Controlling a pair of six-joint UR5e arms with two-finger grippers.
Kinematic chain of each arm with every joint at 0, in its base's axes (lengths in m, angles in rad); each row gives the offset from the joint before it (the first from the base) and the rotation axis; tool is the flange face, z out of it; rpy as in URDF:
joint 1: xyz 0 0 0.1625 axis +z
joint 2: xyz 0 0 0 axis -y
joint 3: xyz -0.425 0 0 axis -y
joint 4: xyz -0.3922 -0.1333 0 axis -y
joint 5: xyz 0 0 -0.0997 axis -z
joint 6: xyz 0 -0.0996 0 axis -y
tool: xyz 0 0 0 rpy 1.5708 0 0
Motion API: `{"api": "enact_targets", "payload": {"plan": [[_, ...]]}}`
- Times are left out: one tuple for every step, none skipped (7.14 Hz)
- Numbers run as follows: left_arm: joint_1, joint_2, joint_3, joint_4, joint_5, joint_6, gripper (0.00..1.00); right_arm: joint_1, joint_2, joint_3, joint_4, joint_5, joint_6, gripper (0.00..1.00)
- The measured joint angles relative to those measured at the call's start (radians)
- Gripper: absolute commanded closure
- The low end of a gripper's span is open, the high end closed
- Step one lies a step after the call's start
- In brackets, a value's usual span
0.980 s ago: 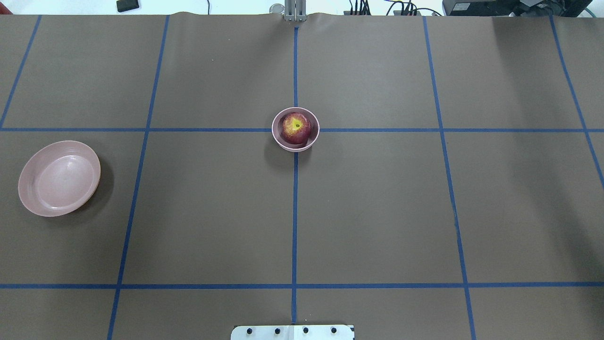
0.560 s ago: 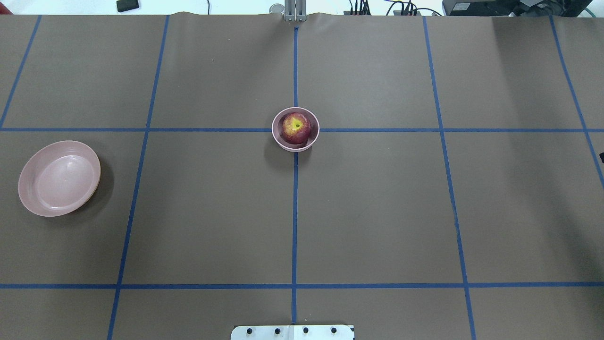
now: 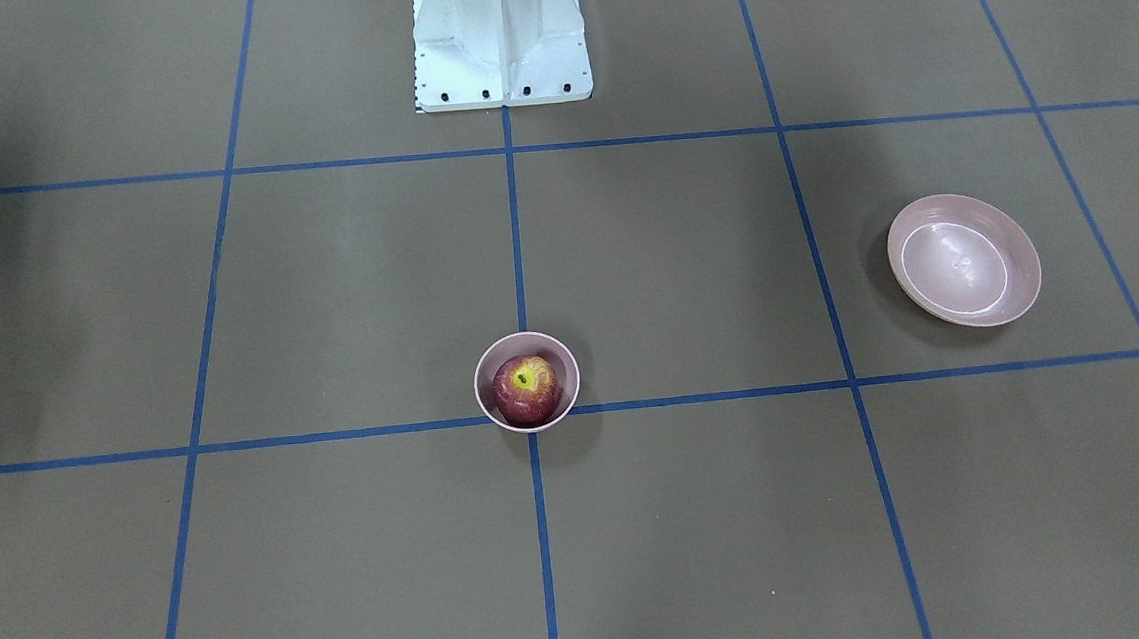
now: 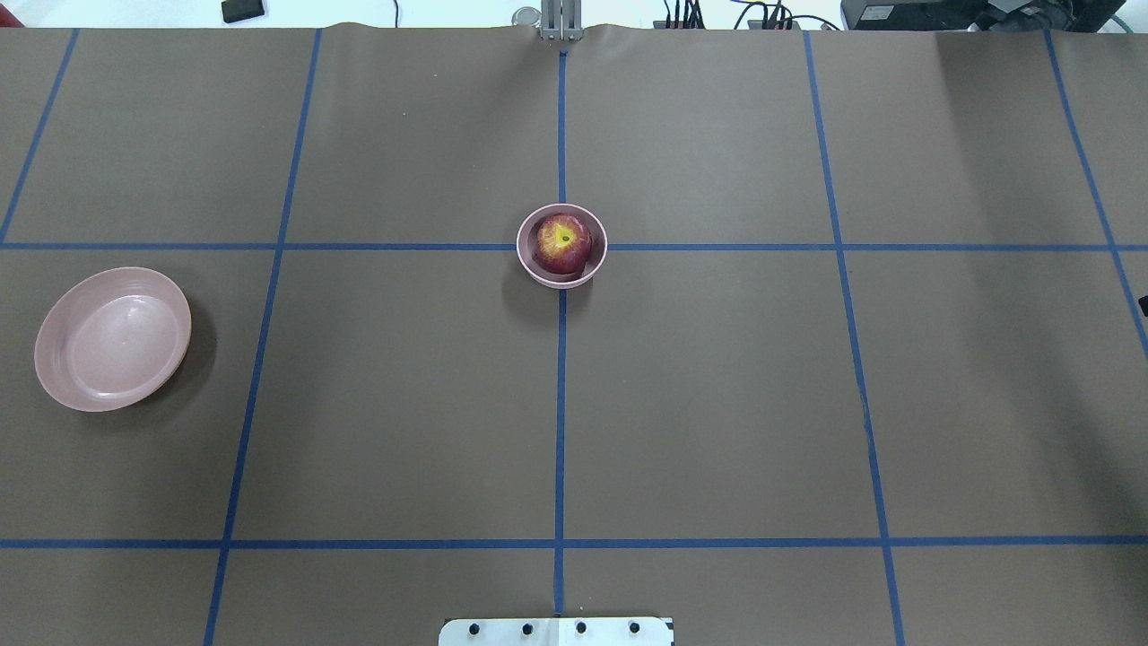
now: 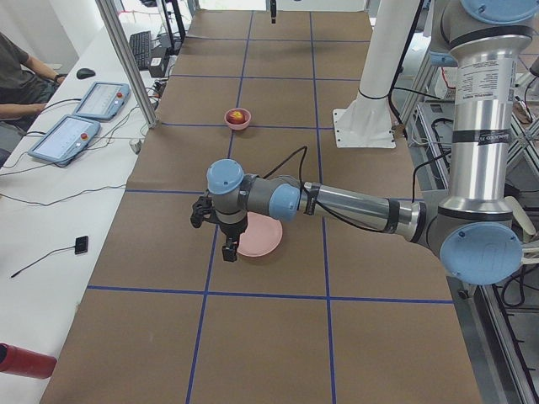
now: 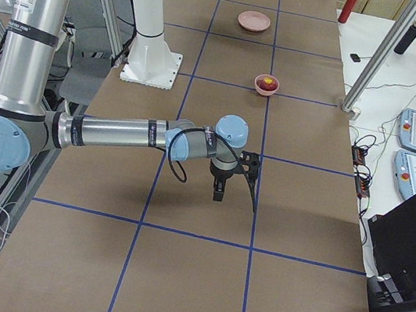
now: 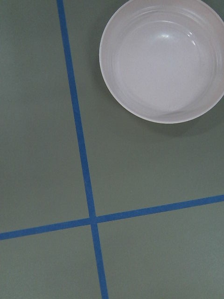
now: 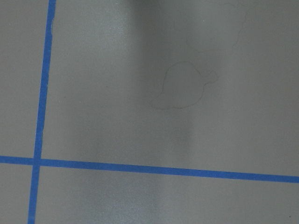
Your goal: Move apple from plate to bowl
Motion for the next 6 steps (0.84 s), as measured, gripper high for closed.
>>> {"api": "enact_targets", "payload": {"plan": [[-0.002,0.001,-0.005,0.0,0.006,-0.002,0.02,0.0,0.003,0.0,0.0,0.001,0.0,0.0],[-0.002,0.001,-0.008,0.0,0.005,-0.004,0.02,0.001,0.005,0.0,0.0,0.001,0.001,0.0],[-0.002,0.001,-0.014,0.0,0.003,-0.005,0.02,0.002,0.007,0.001,0.0,0.001,0.002,0.0],[-0.002,0.001,-0.023,0.0,0.004,-0.006,0.02,0.003,0.008,0.001,0.0,0.001,0.002,0.0],[-0.002,0.0,-0.027,-0.001,0.005,-0.005,0.02,0.004,0.009,0.0,0.0,0.001,0.002,0.0],[-0.002,0.0,-0.031,-0.001,0.005,-0.003,0.02,0.005,0.009,-0.002,0.0,0.0,0.002,0.0]]}}
